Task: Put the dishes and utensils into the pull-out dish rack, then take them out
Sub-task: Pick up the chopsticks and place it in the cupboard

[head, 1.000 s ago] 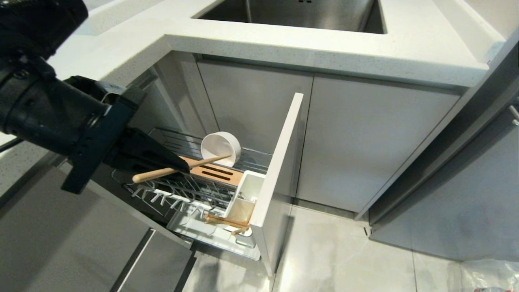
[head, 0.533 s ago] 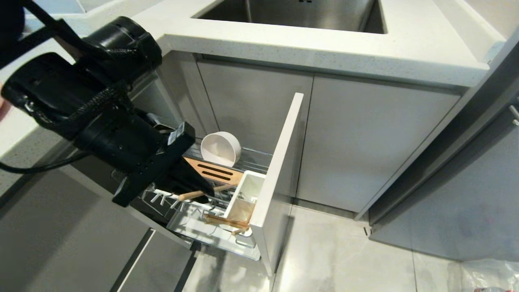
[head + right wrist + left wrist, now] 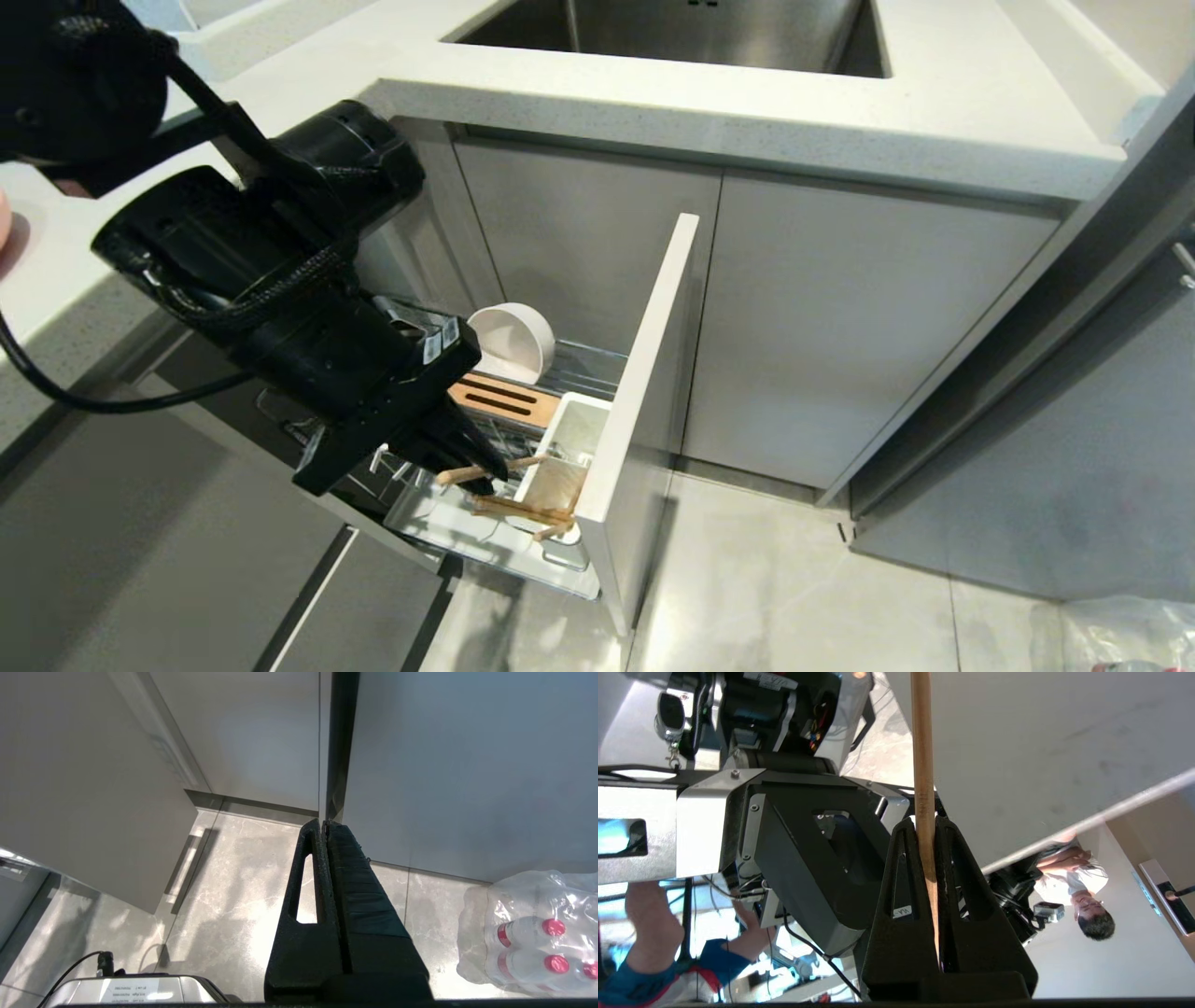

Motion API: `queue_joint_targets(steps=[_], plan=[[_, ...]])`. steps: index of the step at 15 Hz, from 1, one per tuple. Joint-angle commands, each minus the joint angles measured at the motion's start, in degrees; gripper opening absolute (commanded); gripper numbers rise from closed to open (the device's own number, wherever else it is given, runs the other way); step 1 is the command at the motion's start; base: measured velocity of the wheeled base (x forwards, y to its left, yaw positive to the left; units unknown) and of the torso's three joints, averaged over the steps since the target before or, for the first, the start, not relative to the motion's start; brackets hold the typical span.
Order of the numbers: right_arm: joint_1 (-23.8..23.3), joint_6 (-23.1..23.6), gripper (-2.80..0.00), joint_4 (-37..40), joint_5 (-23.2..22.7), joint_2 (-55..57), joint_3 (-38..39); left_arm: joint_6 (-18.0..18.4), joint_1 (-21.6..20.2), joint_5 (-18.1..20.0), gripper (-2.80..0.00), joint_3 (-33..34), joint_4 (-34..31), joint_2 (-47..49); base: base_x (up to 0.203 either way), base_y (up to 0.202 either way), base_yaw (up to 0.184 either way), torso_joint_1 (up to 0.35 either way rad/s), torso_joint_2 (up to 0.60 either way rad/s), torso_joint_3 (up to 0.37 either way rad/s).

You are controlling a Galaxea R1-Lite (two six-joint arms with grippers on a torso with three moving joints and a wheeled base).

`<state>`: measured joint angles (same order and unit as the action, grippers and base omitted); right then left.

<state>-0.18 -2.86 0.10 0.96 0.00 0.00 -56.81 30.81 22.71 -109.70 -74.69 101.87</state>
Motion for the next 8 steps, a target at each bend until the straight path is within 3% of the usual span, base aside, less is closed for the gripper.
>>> queue_joint_targets(steps=[1,8], plan=[[0.01,-0.04,-2.8,-0.01,0.0,0.0,0.09,-0.38,-0.03,0.15,-2.8,0.13,-0.45,1.39,0.0,0.0,0.0,0.0,0.0,0.0],[0.01,-0.04,-2.8,-0.01,0.0,0.0,0.09,-0.41,-0.13,0.15,-2.8,0.2,-0.2,6.65,0.0,0.0,0.0,0.0,0.0,0.0]])
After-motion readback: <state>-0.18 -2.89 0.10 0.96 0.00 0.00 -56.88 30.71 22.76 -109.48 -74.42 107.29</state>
